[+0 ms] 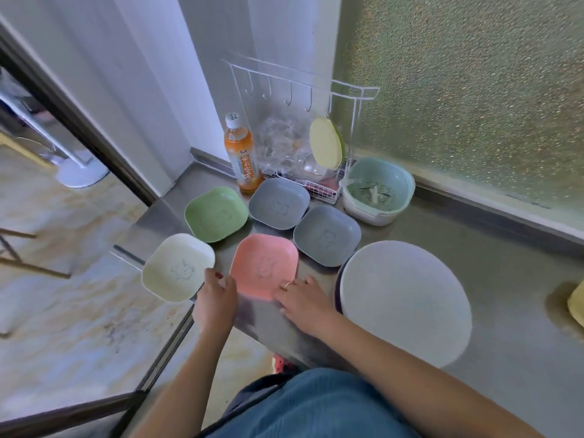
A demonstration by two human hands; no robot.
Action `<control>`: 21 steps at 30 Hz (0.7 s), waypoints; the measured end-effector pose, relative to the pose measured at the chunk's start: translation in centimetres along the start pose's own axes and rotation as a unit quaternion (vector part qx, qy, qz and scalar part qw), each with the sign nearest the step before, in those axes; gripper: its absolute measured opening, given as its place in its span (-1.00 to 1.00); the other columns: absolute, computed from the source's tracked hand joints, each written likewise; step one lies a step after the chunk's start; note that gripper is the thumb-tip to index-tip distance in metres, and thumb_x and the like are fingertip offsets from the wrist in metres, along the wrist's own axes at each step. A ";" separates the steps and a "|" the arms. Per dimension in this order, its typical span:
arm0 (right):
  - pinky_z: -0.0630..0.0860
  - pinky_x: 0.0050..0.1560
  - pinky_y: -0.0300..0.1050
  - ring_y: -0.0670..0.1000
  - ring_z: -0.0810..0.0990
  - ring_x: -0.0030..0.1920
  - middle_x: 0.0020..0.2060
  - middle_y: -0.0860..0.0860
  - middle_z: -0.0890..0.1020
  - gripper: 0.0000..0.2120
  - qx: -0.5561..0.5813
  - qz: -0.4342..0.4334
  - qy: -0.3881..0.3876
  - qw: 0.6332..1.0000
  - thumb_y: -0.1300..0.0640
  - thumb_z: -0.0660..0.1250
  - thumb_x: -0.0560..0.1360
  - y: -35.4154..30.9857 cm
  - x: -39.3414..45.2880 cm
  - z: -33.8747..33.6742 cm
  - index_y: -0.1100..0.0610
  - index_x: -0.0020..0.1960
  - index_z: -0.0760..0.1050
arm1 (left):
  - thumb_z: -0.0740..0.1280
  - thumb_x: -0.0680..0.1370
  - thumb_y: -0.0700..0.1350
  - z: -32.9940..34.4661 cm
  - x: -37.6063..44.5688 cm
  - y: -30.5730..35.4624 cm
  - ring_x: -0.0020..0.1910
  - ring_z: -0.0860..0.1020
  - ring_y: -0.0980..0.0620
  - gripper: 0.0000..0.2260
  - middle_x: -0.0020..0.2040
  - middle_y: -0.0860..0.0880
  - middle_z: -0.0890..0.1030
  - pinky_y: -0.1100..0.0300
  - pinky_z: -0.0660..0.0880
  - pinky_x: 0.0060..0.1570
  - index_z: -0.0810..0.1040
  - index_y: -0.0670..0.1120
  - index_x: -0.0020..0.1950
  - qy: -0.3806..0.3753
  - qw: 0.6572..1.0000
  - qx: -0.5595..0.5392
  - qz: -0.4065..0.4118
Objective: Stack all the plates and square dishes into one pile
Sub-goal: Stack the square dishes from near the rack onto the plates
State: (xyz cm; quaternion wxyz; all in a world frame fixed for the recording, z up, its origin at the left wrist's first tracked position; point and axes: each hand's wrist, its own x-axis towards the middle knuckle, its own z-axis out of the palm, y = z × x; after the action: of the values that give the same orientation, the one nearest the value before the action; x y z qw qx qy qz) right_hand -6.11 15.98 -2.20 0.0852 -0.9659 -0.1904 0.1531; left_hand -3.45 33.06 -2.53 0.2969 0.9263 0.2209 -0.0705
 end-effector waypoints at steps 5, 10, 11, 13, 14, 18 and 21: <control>0.37 -0.09 0.01 0.18 0.52 0.03 0.03 0.14 0.58 -0.75 0.009 0.014 0.045 0.999 0.27 0.07 0.55 -0.6 0.3 1.3 0.13 0.14 0.45 | 0.15 0.53 -0.11 -1.6 1.2 -2.3 -0.22 0.53 -0.22 -0.84 -0.12 -0.20 0.58 -0.02 0.51 -0.23 0.29 -0.03 0.10 0.018 1.000 -0.012 -0.013; 0.39 -0.45 -0.16 0.10 0.57 -0.33 -0.32 0.03 0.58 -0.71 0.039 0.048 0.157 0.986 0.26 0.00 0.34 -0.5 -0.2 -0.2 0.12 -0.20 0.50 | 0.17 0.53 -0.09 -1.7 2.4 -3.0 -0.25 0.55 -0.19 -0.77 -0.15 -0.17 0.60 0.05 0.51 -0.27 0.32 0.01 0.18 0.002 1.000 -0.016 -0.001; 0.37 -0.50 -0.19 0.09 0.56 -0.38 -0.36 0.02 0.57 -0.72 0.041 0.055 0.189 0.979 0.25 0.01 0.31 -0.4 -0.4 -0.5 0.11 -0.23 0.50 | 0.16 0.54 -0.09 -1.5 2.3 -2.5 -0.26 0.54 -0.18 -0.79 -0.17 -0.16 0.60 0.08 0.47 -0.30 0.34 -0.01 0.17 0.006 1.000 -0.018 0.009; 0.38 -0.55 -0.20 0.08 0.56 -0.41 -0.36 0.02 0.57 -0.74 0.054 0.071 0.236 0.968 0.26 0.06 0.29 -0.3 -1.1 -1.4 0.13 -0.22 0.51 | 0.14 0.56 -0.07 -1.3 1.8 -0.6 -0.27 0.53 -0.19 -0.85 -0.24 -0.14 0.59 0.10 0.44 -0.31 0.41 -0.04 0.09 0.015 0.998 -0.040 0.041; 0.38 -0.56 -0.19 0.08 0.56 -0.40 -0.36 0.02 0.57 -0.78 0.059 0.081 0.257 0.961 0.28 0.11 0.29 -0.2 -1.6 -1.9 0.14 -0.22 0.51 | 0.13 0.57 -0.07 -1.1 1.3 0.6 -0.28 0.53 -0.20 -0.85 -0.28 -0.13 0.58 0.09 0.43 -0.31 0.45 -0.06 0.04 0.018 0.996 -0.059 0.067; 0.40 -0.54 -0.18 0.07 0.55 -0.37 -0.32 0.03 0.59 -0.80 0.074 0.132 0.335 0.930 0.38 0.34 0.26 1.0 -4.8 -2.6 0.16 -0.17 0.56 | 0.09 0.59 -0.06 0.2 -0.7 5.4 -0.38 0.51 -0.21 -0.70 -0.43 -0.11 0.52 0.07 0.38 -0.38 0.42 -0.09 -0.30 -0.007 0.970 -0.187 0.156; 0.45 -0.49 -0.18 0.06 0.59 -0.30 -0.25 0.03 0.64 -0.78 0.046 0.173 0.368 0.913 0.32 0.22 0.34 3.2 -8.2 -2.9 0.15 -0.14 0.60 | 0.08 0.55 0.03 1.4 -2.3 9.1 -0.51 0.49 -0.01 -0.67 -0.47 -0.01 0.53 0.05 0.47 -0.39 0.46 0.06 -0.37 -0.030 0.943 -0.285 0.169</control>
State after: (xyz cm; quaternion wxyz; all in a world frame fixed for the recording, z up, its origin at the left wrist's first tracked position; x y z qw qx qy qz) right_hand -11.30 9.51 1.97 0.1662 -0.9667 0.0313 -0.1919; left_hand -1.36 24.78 1.62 0.5623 0.8243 0.0630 0.0183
